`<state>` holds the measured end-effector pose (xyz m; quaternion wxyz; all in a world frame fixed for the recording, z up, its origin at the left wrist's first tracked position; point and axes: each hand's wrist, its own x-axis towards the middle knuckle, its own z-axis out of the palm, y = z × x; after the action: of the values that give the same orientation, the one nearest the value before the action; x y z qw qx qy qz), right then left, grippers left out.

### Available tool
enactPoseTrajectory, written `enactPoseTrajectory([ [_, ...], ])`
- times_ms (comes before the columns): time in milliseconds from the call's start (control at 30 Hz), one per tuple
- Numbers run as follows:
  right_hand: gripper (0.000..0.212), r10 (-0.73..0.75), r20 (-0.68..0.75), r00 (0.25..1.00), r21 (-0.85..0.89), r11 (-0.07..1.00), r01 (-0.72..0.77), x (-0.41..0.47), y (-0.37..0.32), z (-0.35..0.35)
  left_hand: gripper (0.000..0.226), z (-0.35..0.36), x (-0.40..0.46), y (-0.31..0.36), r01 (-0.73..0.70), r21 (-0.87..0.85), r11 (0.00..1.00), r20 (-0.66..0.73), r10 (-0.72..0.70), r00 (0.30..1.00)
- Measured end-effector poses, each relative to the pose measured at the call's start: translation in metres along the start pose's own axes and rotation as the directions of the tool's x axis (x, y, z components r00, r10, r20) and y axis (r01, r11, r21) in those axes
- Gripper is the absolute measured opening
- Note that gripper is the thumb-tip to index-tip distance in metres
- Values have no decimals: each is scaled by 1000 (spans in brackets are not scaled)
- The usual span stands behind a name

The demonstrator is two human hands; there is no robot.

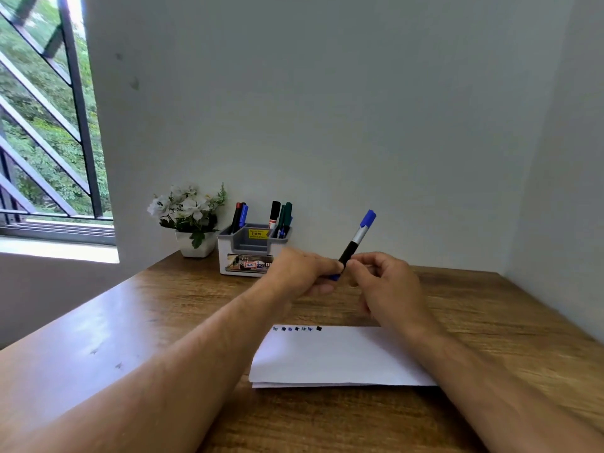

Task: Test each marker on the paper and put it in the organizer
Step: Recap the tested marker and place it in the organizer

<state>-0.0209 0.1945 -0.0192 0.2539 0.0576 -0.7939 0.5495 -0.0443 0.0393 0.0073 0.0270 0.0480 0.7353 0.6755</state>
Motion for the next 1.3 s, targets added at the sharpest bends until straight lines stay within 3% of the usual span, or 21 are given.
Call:
enactPoseTrajectory([
  [133, 22, 98, -80, 992, 100, 991, -90, 5, 3, -1, 15, 9, -2, -3, 82, -110, 991, 71, -74, 995],
  [233, 30, 151, -128, 980, 54, 988, -145, 7, 4, -4, 11, 15, -3, -3, 62, -95, 994, 150, -47, 988],
  [367, 38, 104, -177, 979, -29, 993, -111, 7, 1, -12, 10, 22, -9, -4, 42, -55, 998, 285, -24, 958],
  [533, 31, 96, -155, 983, 89, 993, -83, 3, -7, -12, 12, 23, -11, -5, -6, -6, 1000, 349, 8, 937],
  [733, 31, 97, -81, 992, 75, 993, -91, 1, -8, -11, 5, 13, -4, -1, -63, -33, 997, 233, 69, 970],
  [933, 24, 154, 163, 974, 62, 984, -166, -6, -10, -3, 19, 12, 0, 1, -186, -278, 943, 84, 216, 973],
  [1167, 50, 173, 211, 962, 79, 978, -193, -4, -19, -4, 21, 4, 2, 2, -157, -421, 893, 125, 228, 965],
  [1300, 45, 134, 264, 955, 184, 965, -186, -6, -25, -5, 24, 1, 4, 3, -152, -499, 853, 185, 276, 943],
])
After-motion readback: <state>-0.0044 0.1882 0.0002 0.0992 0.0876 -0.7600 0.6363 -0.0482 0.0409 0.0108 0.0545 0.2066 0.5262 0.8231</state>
